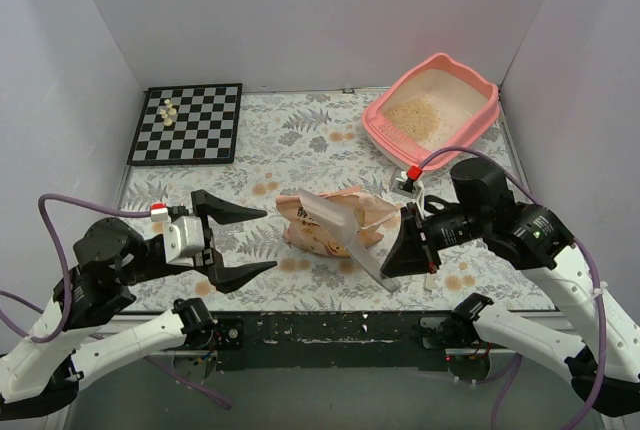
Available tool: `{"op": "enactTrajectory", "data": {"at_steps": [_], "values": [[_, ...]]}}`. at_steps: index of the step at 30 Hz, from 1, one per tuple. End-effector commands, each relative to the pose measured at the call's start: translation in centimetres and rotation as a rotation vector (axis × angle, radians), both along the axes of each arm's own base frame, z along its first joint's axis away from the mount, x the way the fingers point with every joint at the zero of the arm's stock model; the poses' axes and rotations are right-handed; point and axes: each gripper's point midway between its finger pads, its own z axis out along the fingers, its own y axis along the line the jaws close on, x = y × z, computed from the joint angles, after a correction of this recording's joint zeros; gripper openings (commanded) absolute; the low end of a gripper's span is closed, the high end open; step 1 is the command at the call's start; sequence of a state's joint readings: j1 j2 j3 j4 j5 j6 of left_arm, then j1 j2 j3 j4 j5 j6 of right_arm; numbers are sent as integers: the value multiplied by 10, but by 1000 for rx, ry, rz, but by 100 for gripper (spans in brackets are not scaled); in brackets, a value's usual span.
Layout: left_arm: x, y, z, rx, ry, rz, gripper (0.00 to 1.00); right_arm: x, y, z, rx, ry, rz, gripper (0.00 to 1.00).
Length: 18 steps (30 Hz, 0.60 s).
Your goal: Fill the litter box with clean litter
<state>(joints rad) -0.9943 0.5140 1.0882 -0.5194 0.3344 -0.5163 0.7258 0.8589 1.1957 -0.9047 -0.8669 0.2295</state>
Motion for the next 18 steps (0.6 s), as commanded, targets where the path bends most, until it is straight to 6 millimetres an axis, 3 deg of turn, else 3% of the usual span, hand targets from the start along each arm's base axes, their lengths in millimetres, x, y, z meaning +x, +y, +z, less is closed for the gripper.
{"op": "enactTrajectory", "data": {"at_steps": [1,8,18], "values": [[-6,-2,-9,35,-13,-39,78,-30,-4,31,184,-36,173,1],[7,-12,-11,54,-26,-14,78,-41,-6,14,184,51,247,1],[9,-25,-10,60,-49,-51,78,-43,-4,5,191,85,289,1]]}}
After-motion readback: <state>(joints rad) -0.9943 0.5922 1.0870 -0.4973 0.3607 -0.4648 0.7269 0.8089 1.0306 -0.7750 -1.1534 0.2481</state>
